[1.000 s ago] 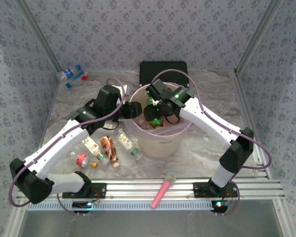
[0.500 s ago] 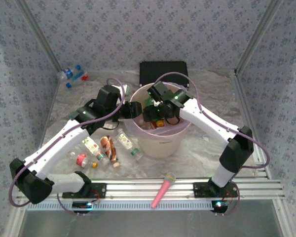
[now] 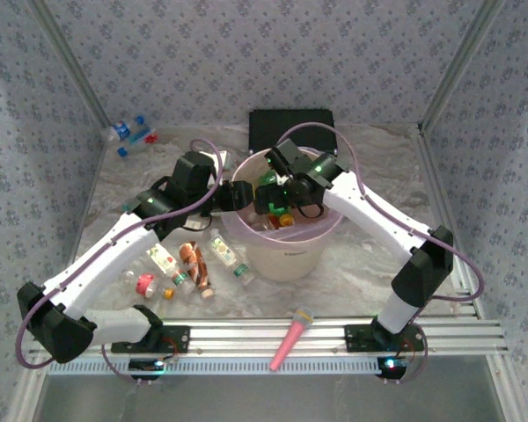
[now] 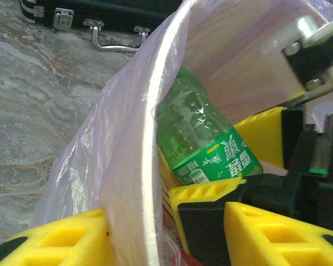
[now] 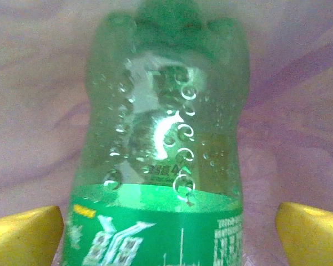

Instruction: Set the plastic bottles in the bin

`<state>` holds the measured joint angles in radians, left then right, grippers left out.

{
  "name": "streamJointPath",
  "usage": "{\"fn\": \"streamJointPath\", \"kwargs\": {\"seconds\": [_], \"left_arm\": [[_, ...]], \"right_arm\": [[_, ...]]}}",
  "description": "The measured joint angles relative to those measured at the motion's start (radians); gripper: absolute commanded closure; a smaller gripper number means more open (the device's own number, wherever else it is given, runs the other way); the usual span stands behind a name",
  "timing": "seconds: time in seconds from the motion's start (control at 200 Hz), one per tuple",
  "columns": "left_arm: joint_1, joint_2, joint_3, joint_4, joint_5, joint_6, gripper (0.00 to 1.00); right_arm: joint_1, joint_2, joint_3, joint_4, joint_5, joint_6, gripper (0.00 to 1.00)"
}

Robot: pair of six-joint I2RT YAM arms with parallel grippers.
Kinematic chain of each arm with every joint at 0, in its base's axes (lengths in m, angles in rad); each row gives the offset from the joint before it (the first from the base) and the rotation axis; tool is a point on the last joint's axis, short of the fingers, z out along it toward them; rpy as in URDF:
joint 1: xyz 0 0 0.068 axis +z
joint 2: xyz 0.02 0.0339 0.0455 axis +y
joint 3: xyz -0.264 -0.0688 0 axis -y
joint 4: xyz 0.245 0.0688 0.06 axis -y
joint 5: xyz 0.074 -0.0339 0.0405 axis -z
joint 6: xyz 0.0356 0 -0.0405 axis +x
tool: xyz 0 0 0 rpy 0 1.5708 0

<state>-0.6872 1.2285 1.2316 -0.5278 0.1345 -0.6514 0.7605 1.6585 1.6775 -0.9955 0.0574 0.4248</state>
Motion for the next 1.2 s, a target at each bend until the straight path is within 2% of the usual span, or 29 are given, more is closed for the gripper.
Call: {"fn": "streamJointPath", "kwargs": {"seconds": [0.475,0.74,0.805,0.929,1.124,1.199], "left_arm": [[0.005,-0.004,-0.002,0.0,0.007,0.006,0.49],[0.006,-0.002,-0.002,0.0,0.015,0.007,0.49],[0.006,0.005,-0.001,0.003,0.023,0.007,0.49],[-0.004,0.045,0.026,0.01,0.025,0.015,0.49],[-0.04,0.111,0.069,0.043,0.003,0.023,0.5],[-0.055,0.138,0.085,0.064,0.003,0.022,0.5]], "right_arm": [[-0.002,-0.114,0.196,-0.087,0.054,-0.069,0.0],[-0.024,-0.198,0.245,-0.112,0.07,-0.127,0.02],[-0.078,-0.232,0.259,-0.138,0.055,-0.13,0.03],[-0.26,-0.309,0.242,-0.172,-0.015,-0.127,0.04],[-0.622,-0.456,0.068,-0.175,-0.197,-0.089,0.04],[-0.724,-0.487,-0.002,-0.169,-0.283,-0.066,0.05]]}}
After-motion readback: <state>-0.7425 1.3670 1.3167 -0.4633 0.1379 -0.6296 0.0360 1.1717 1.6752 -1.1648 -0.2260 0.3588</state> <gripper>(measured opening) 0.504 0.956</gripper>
